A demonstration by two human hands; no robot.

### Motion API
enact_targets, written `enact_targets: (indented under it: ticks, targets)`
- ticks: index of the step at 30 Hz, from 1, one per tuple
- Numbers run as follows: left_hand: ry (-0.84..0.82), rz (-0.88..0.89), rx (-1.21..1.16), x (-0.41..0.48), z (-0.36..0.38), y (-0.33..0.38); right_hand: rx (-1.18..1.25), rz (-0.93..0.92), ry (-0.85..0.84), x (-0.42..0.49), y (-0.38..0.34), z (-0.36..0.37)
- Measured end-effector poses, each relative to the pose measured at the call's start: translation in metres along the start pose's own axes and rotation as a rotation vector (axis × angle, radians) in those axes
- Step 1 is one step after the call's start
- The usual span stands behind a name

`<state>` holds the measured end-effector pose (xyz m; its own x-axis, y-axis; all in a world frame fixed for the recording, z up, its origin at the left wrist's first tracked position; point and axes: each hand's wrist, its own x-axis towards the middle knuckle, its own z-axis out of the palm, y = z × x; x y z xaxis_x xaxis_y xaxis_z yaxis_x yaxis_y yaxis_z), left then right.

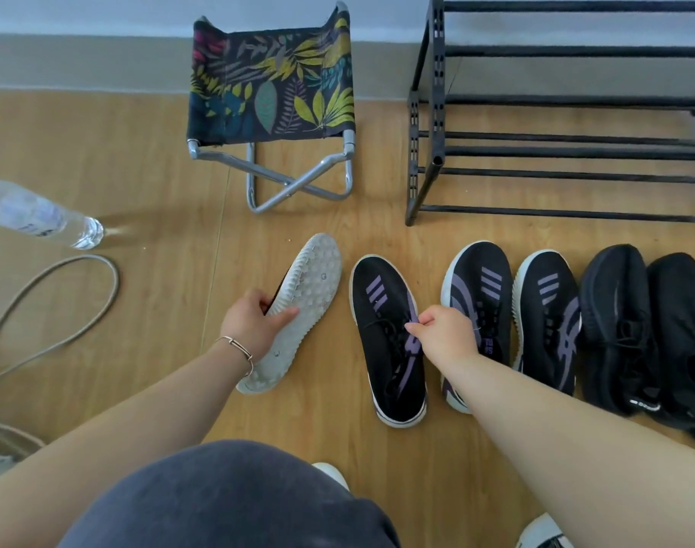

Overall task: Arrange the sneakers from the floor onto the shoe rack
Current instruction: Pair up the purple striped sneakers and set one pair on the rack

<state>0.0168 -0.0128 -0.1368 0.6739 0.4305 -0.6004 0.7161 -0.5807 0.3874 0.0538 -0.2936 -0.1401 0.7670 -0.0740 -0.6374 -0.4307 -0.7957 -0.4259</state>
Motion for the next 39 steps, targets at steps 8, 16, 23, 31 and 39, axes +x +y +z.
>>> enact_targets:
  ticks: [8, 16, 23, 31, 39]
  targets:
    - [0.098, 0.029, -0.001, 0.008, 0.003, 0.013, 0.074, 0.031, 0.027, 0.014, 0.007, -0.016]
    - [0.016, 0.104, 0.015, 0.013, 0.026, 0.021, 0.110, 0.038, -0.037, 0.011, 0.006, -0.017]
    - [0.053, -0.071, -0.011, 0.025, 0.016, -0.010, 0.074, 0.063, -0.057, 0.017, 0.007, -0.010]
    - [-0.127, -0.142, -0.266, 0.023, 0.018, -0.018, 0.274, 0.227, -0.138, 0.026, 0.001, 0.000]
    - [-0.222, -0.130, -0.308, 0.021, 0.028, -0.014, 0.481, 0.211, -0.232, 0.020, -0.005, 0.018]
